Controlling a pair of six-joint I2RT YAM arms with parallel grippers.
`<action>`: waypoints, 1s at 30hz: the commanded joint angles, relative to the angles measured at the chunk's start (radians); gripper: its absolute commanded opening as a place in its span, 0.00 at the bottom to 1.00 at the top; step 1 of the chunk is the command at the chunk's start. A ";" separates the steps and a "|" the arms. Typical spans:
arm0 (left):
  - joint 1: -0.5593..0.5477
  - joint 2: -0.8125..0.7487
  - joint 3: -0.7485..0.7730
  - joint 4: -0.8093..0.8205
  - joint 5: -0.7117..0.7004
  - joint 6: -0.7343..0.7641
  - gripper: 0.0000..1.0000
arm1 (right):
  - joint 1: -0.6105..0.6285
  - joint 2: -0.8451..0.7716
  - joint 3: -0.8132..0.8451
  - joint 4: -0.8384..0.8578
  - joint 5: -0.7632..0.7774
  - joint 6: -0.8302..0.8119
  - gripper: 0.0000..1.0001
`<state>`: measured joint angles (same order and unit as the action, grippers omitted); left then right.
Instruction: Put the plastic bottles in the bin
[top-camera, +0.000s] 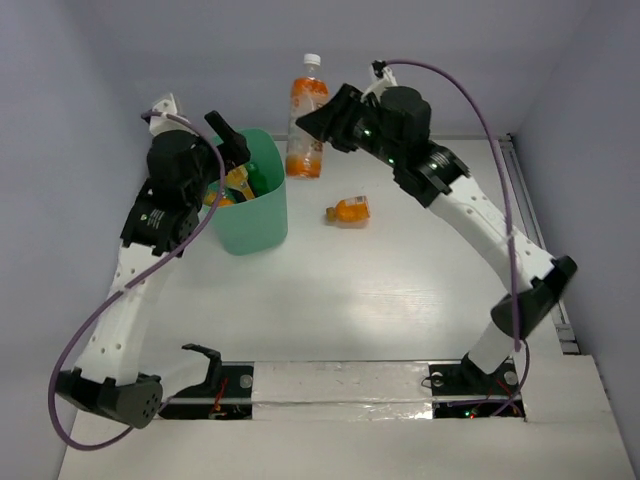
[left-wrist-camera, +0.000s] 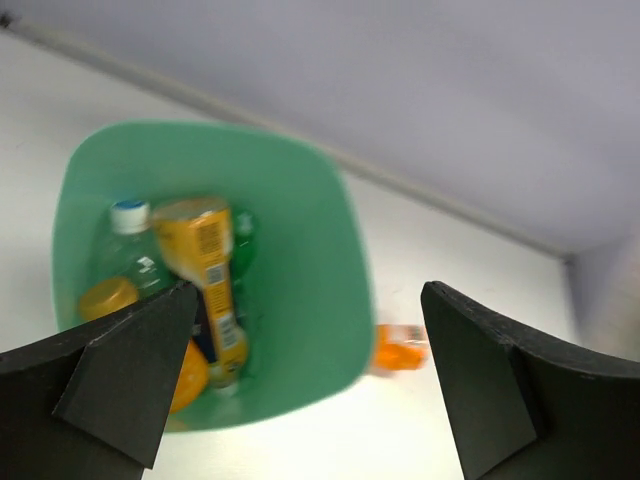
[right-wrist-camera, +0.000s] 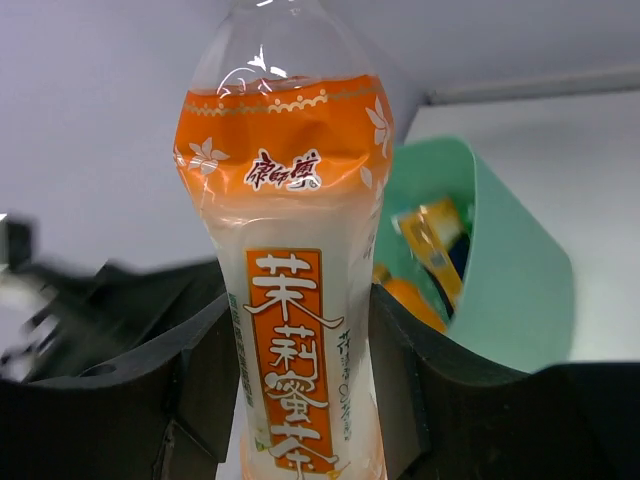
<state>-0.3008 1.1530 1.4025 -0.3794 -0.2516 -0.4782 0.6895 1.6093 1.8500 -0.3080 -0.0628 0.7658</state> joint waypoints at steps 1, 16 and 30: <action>0.002 -0.069 0.107 0.068 0.113 -0.065 0.94 | 0.021 0.158 0.147 0.141 0.060 0.119 0.53; 0.002 -0.141 0.179 0.008 0.236 -0.048 0.87 | 0.148 0.609 0.640 0.070 0.230 0.063 0.79; 0.002 -0.042 0.245 0.065 0.421 -0.063 0.71 | 0.160 0.327 0.370 0.084 0.313 -0.075 0.70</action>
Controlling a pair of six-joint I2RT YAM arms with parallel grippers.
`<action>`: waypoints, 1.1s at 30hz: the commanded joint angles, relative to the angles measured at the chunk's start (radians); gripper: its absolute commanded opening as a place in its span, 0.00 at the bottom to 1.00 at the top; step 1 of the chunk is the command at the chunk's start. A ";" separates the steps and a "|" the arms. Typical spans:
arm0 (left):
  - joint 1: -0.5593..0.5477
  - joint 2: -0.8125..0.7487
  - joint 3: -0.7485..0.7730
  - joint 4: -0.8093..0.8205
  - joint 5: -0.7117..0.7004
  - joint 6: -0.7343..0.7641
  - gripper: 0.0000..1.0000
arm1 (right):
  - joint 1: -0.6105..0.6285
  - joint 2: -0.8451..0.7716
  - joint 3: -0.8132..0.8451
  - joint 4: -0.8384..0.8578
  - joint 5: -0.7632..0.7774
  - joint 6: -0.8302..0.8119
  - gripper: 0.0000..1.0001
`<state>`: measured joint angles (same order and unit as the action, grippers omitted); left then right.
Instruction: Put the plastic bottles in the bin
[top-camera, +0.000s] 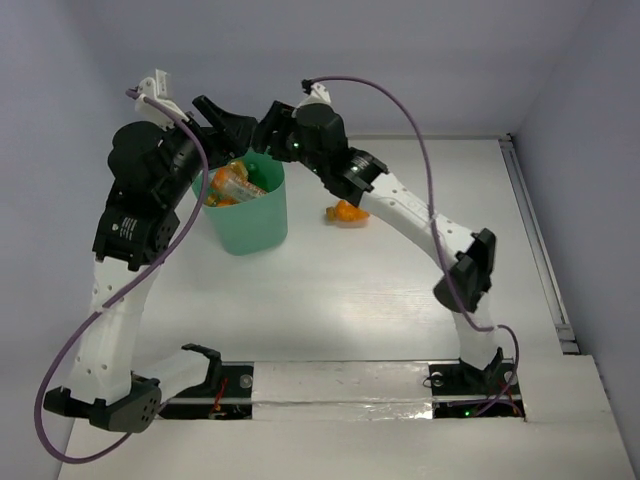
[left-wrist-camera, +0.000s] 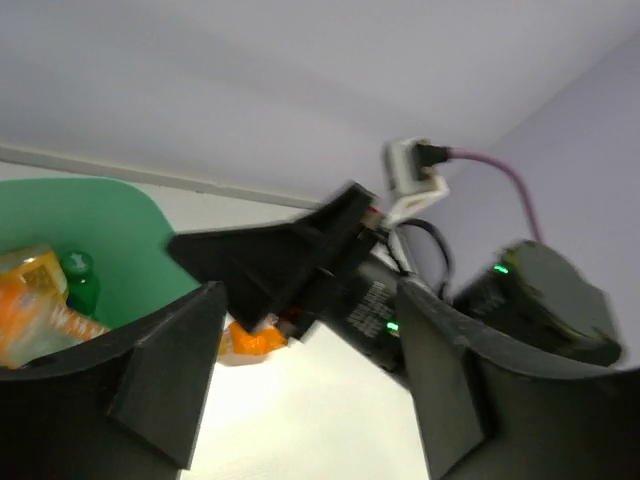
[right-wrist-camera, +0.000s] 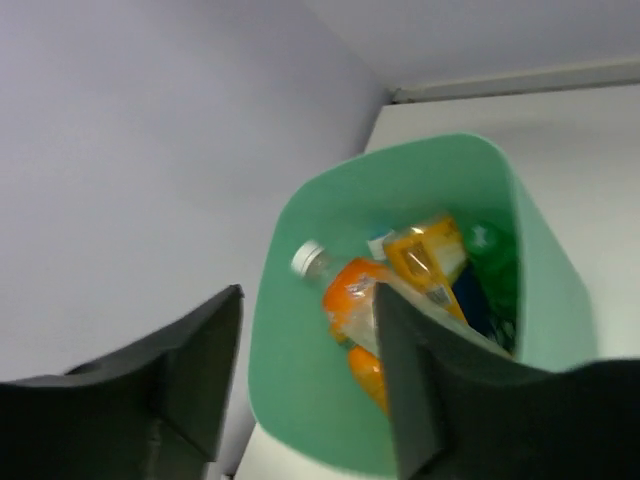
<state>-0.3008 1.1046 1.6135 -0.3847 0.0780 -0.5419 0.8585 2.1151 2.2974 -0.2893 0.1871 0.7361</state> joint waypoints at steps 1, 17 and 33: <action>-0.012 0.029 0.031 0.079 0.118 0.003 0.64 | -0.009 -0.231 -0.233 0.093 0.081 -0.050 0.56; -0.422 0.661 0.233 -0.058 -0.138 0.270 0.01 | -0.308 -1.426 -1.518 -0.124 0.179 0.091 0.00; -0.442 1.117 0.522 -0.174 -0.118 0.575 0.95 | -0.308 -1.702 -1.581 -0.393 0.153 0.088 0.82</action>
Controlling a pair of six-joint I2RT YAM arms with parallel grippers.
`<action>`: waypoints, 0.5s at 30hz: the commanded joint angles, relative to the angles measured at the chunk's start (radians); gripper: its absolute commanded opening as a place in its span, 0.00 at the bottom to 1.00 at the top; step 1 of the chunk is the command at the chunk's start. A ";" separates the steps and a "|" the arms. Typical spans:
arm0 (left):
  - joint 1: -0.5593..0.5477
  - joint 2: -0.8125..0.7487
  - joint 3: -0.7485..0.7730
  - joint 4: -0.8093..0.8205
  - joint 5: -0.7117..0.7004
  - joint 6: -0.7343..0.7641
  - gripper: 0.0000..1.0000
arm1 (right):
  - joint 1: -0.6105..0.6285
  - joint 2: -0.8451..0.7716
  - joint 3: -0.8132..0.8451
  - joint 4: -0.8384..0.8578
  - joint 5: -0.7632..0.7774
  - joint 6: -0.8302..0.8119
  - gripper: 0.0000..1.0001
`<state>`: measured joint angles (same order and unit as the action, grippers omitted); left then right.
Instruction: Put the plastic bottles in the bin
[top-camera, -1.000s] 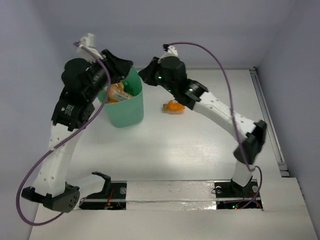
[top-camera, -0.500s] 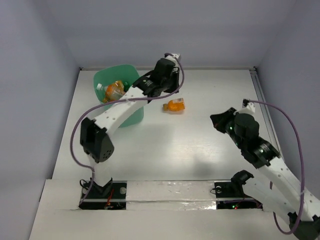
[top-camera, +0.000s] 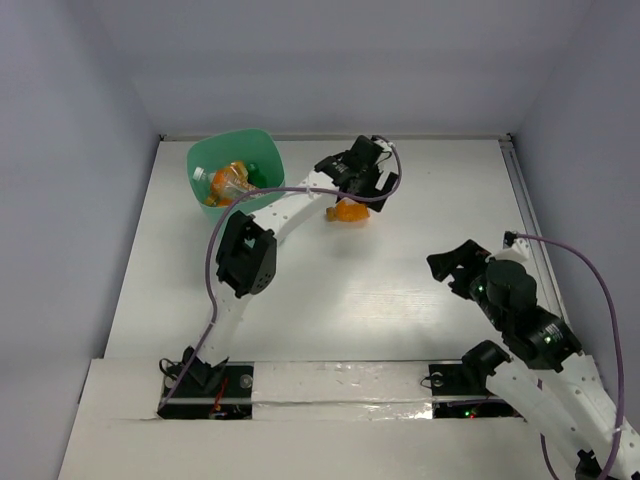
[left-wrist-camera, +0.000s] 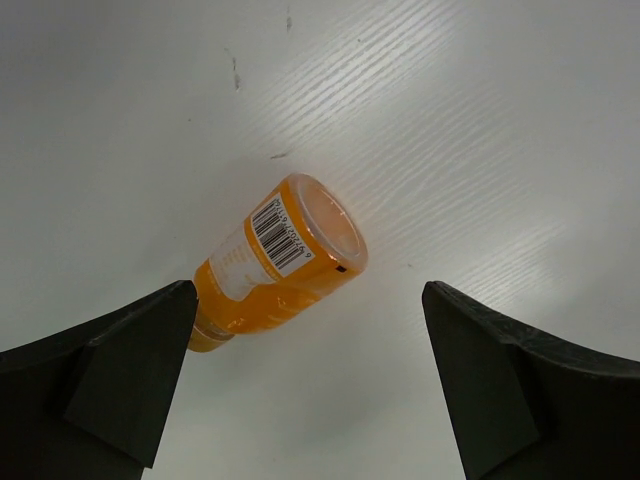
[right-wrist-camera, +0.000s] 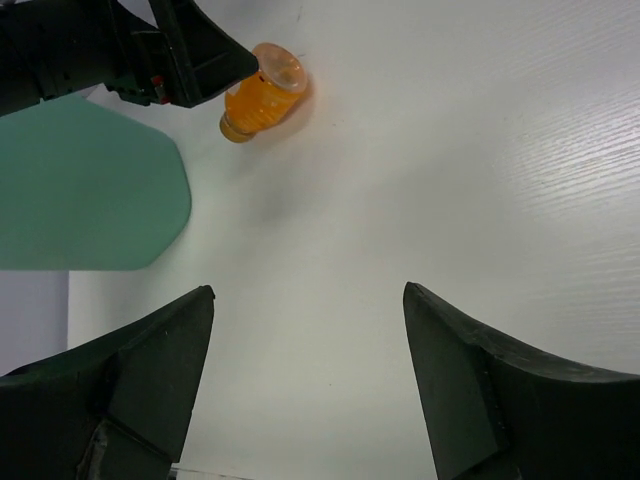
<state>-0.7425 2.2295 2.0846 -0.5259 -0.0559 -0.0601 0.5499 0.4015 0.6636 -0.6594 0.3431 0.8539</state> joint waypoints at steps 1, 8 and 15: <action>0.000 0.010 0.054 -0.031 0.018 0.103 0.96 | 0.001 0.014 0.053 -0.020 -0.007 -0.035 0.82; 0.011 0.100 0.081 -0.040 0.040 0.108 0.99 | 0.001 0.025 0.044 -0.013 -0.061 -0.047 0.86; 0.011 0.134 -0.050 -0.008 0.089 0.065 0.95 | 0.001 0.046 0.041 0.004 -0.078 -0.039 0.87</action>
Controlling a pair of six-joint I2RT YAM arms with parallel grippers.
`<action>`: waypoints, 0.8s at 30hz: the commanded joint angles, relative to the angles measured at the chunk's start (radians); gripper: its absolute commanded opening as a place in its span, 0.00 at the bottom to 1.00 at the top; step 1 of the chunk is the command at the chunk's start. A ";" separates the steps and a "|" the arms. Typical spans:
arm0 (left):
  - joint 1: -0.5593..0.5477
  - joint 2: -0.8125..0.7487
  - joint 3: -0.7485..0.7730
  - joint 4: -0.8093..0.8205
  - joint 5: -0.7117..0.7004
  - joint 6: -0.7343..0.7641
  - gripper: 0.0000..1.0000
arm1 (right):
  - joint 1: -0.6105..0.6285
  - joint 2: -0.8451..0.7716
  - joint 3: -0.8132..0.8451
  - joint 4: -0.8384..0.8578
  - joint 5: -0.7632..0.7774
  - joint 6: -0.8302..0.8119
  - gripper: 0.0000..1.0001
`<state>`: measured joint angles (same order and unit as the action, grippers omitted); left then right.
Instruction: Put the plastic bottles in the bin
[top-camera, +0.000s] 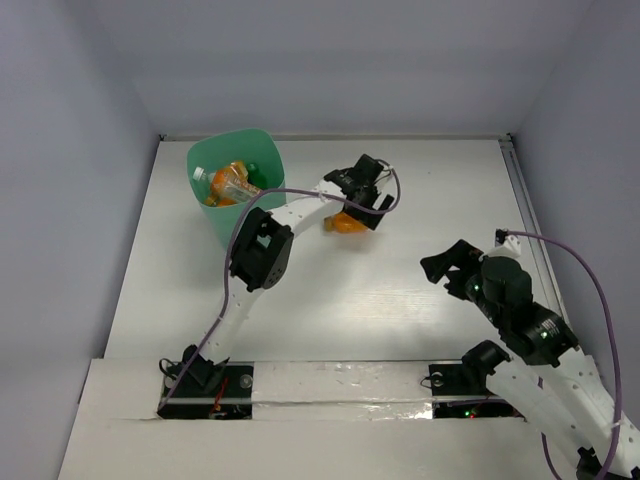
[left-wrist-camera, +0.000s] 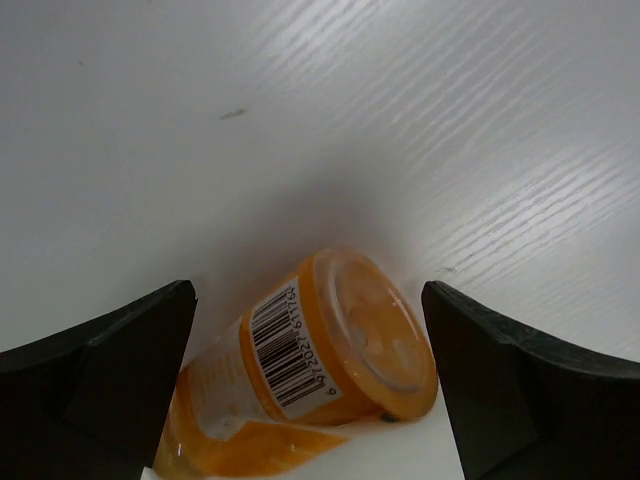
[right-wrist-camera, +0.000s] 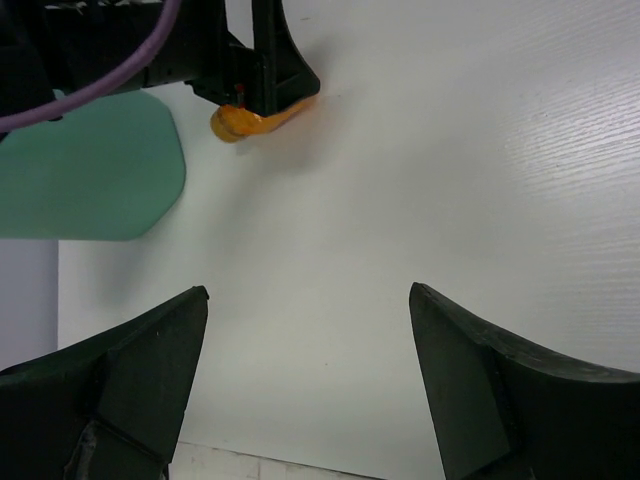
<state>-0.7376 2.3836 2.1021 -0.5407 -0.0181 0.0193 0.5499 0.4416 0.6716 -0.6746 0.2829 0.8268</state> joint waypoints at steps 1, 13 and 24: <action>0.006 -0.043 -0.097 0.025 0.058 -0.044 0.93 | 0.001 0.008 0.031 0.023 -0.017 -0.009 0.87; 0.006 -0.276 -0.300 0.151 0.109 -0.163 0.17 | 0.001 0.028 0.009 0.078 -0.022 0.014 0.87; -0.003 -0.598 -0.383 0.134 0.081 -0.290 0.27 | 0.001 0.077 -0.007 0.151 -0.132 -0.064 0.67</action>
<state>-0.7380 1.9747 1.7782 -0.4240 0.0719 -0.1871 0.5503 0.4984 0.6708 -0.6079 0.2226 0.8085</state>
